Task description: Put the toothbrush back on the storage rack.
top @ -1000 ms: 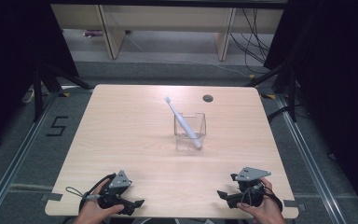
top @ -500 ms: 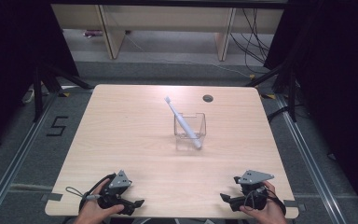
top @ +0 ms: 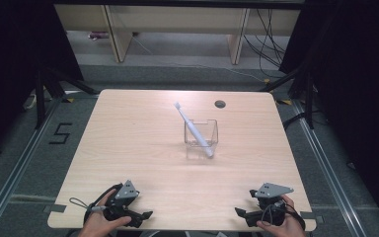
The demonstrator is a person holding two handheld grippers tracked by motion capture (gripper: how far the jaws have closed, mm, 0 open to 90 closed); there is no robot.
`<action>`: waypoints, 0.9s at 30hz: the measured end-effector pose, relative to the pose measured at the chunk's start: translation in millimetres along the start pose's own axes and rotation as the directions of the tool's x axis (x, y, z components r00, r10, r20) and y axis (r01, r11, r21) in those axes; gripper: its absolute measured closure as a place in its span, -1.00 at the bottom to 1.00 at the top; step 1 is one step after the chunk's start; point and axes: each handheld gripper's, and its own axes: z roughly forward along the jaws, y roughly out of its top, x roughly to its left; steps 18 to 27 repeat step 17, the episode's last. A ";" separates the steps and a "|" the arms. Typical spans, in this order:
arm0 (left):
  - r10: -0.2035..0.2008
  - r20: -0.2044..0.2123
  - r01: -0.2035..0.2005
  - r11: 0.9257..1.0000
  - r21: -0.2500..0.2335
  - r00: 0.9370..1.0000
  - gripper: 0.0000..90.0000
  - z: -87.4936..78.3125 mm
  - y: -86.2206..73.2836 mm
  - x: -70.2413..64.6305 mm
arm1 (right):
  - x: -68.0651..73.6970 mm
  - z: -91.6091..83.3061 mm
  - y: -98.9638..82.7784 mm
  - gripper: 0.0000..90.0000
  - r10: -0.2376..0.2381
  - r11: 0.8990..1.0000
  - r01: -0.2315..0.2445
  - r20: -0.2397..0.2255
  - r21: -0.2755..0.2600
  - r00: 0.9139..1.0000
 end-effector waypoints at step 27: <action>0.004 0.008 -0.004 1.000 -0.007 1.000 -0.67 -0.4 0.6 -1.6 | 1.7 -2.8 -0.3 -0.62 -0.009 1.000 0.009 0.025 0.001 1.000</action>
